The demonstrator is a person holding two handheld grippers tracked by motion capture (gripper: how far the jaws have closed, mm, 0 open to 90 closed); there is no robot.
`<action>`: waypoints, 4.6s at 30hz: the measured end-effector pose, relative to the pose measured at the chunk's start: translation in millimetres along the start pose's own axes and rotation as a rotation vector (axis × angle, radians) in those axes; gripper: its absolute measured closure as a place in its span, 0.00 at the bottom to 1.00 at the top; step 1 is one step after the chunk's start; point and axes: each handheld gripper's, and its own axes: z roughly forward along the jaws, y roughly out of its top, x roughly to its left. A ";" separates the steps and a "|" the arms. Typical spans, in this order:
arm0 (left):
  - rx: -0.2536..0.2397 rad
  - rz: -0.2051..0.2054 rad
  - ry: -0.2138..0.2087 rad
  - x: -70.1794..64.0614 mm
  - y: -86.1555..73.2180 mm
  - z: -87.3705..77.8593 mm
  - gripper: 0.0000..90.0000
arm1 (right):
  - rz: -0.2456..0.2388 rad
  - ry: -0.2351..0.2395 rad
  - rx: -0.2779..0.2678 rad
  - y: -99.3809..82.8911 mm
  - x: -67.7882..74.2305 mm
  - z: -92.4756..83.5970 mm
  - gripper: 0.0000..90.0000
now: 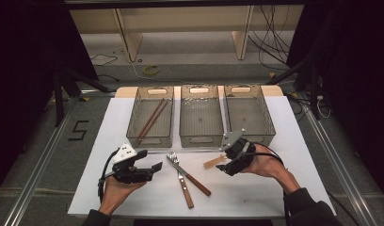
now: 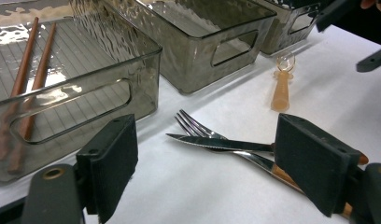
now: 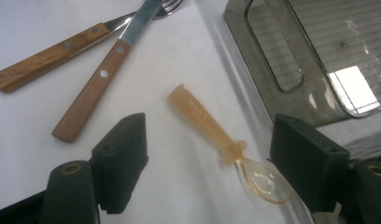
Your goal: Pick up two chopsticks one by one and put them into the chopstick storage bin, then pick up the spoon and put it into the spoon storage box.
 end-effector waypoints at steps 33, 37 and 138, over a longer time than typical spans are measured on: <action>-0.009 0.009 -0.014 -2.2 -6.9 0.3 0.22 | -0.061 0.086 0.116 14.4 -21.2 50.7 0.39; -0.004 0.017 -0.017 -3.0 -6.9 0.6 0.22 | -0.082 0.109 0.138 14.0 -20.8 56.3 0.41; -0.077 0.002 0.007 5.8 -12.9 -6.4 0.22 | 0.440 -0.087 -0.299 66.5 -80.6 -3.9 0.84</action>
